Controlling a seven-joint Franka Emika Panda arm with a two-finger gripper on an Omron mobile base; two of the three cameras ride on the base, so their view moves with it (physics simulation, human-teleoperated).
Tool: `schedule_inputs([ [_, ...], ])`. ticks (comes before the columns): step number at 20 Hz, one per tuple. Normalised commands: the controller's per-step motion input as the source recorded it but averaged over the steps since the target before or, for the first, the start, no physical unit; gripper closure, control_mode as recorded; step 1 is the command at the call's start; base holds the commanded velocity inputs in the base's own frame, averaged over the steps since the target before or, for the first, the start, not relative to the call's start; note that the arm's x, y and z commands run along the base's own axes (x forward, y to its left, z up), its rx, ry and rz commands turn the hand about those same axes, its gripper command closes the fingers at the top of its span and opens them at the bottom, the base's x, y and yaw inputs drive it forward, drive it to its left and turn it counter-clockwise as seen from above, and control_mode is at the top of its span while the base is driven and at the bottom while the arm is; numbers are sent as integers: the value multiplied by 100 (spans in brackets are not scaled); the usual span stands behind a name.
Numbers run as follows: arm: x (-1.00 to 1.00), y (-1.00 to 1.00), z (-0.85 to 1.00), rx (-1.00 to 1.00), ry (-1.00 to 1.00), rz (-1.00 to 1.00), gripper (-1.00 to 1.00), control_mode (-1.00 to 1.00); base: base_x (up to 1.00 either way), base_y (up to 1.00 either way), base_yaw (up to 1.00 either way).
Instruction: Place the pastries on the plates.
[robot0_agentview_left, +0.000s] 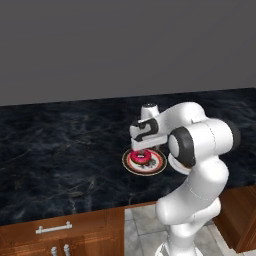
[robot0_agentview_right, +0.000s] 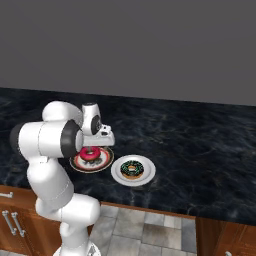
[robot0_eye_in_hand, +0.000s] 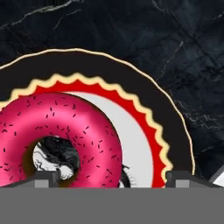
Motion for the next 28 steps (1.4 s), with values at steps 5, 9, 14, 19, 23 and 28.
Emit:
schedule_inputs([
  [5,-26,-7,82,0,0,0,-100,-100,0,0,0],
  [9,-67,-13,100,2,-4,0,-100,-100,0,0,0],
  [14,-81,-2,100,3,-26,0,-100,-100,0,0,0],
  [19,-76,-1,100,4,-44,0,-100,-100,0,0,0],
  [23,-69,-8,100,5,-41,0,-100,-100,0,0,0],
  [28,-70,-19,100,5,-42,0,-100,-100,0,0,0],
])
